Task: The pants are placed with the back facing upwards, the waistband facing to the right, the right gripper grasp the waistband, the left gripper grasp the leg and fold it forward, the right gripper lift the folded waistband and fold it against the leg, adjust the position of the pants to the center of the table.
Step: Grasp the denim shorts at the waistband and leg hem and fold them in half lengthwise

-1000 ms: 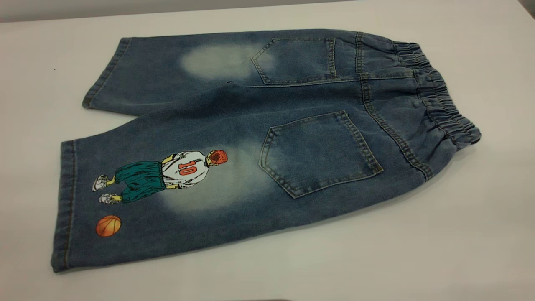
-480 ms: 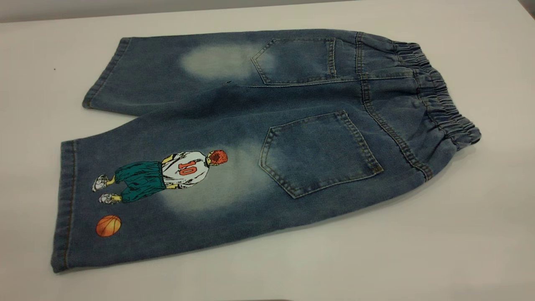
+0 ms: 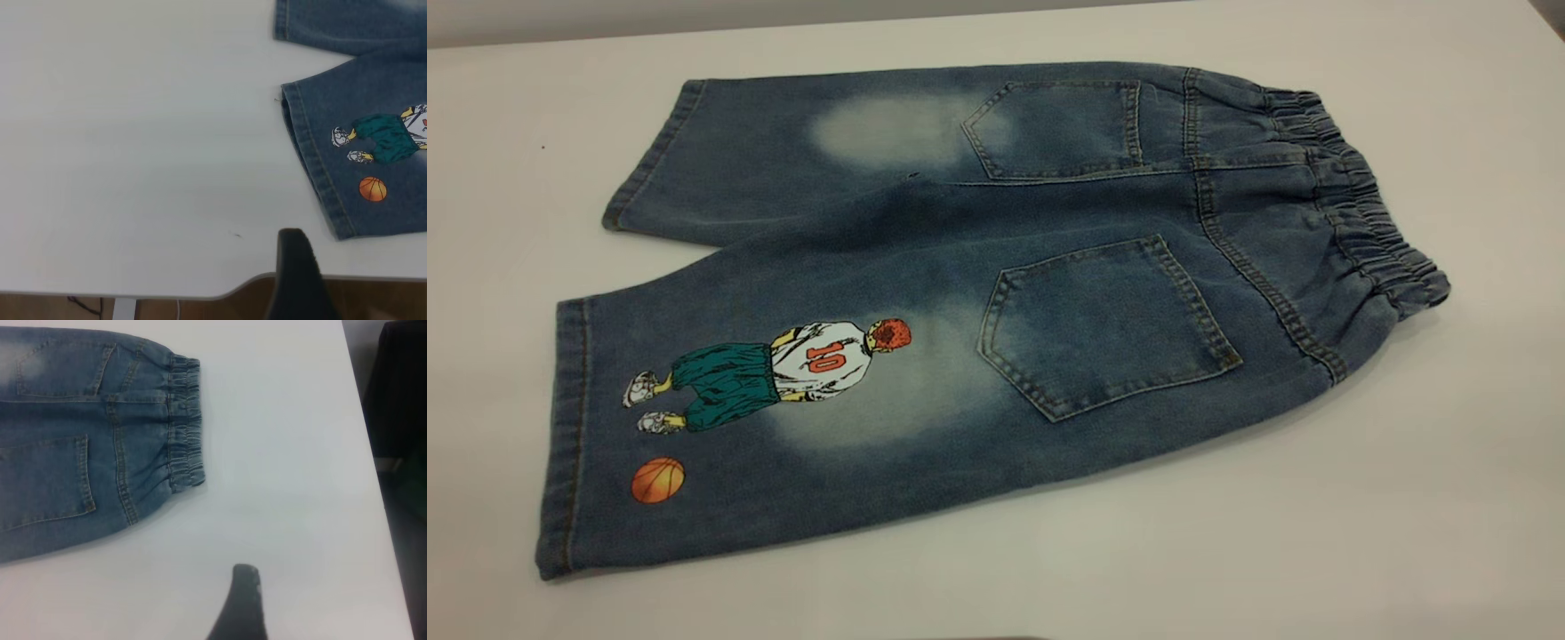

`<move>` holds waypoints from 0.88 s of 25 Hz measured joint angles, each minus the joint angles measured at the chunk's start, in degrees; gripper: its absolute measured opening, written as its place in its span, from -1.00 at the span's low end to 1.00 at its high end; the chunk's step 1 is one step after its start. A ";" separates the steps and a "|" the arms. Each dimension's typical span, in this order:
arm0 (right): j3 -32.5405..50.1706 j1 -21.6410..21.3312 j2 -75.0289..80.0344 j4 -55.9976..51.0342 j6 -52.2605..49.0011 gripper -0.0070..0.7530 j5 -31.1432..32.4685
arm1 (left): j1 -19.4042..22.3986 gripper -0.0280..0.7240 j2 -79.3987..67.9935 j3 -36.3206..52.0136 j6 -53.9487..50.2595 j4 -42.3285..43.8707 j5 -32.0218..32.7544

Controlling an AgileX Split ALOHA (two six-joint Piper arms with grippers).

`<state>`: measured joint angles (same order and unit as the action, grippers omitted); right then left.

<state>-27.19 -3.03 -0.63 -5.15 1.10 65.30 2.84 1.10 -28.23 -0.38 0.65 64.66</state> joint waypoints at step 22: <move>0.00 0.00 0.00 -0.58 -0.41 0.46 -0.18 | 0.00 0.18 -0.08 0.00 0.00 0.00 0.00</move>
<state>-27.19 -3.03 -0.63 -5.73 0.69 65.12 2.84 1.02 -28.23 -0.38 0.65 64.66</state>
